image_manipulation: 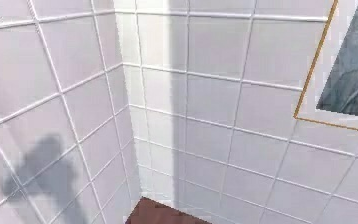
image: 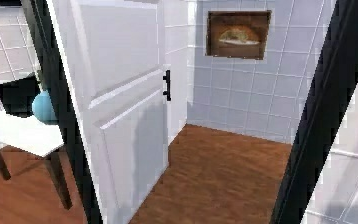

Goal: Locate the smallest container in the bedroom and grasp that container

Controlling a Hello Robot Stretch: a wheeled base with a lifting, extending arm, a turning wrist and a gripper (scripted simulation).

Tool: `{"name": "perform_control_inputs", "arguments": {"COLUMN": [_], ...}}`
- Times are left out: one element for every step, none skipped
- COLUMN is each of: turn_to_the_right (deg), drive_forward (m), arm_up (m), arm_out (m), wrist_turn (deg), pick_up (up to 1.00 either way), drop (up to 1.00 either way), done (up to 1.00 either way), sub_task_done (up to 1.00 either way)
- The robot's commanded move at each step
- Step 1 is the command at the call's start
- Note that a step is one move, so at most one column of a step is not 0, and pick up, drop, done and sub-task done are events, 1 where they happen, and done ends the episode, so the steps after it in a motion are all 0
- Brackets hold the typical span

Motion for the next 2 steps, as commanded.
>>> {"name": "perform_control_inputs", "arguments": {"turn_to_the_right": [0.0, 45.0], "drive_forward": [0.90, 0.00], "arm_up": [0.00, 0.00], "arm_out": [0.00, 0.00], "wrist_turn": [0.0, 0.0], "pick_up": [0.00, 0.00], "drop": [0.00, 0.00], "done": [0.00, 0.00], "sub_task_done": [0.00, 0.00]}}
